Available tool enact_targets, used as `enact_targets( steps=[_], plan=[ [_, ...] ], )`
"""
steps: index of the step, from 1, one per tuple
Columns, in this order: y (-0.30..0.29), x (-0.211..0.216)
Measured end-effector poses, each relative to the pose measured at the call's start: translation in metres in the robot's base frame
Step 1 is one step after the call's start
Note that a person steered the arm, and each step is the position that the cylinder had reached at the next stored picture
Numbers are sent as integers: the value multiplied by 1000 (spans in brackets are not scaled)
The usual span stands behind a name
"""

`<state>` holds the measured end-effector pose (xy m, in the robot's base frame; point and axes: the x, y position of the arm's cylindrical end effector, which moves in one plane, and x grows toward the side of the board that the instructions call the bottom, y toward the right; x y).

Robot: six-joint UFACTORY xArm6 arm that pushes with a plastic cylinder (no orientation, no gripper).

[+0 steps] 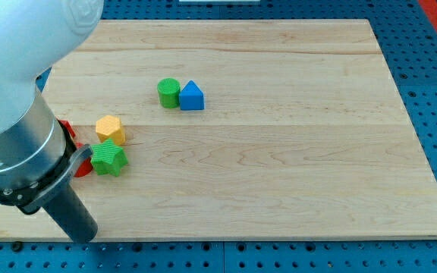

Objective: Move the yellow hexagon above the red circle

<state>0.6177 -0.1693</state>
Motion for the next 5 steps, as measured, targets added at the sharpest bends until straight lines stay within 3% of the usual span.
enact_targets(
  steps=[2,4,5],
  plan=[
    [-18,0],
    [-122,0],
    [-135,-20]
  ],
)
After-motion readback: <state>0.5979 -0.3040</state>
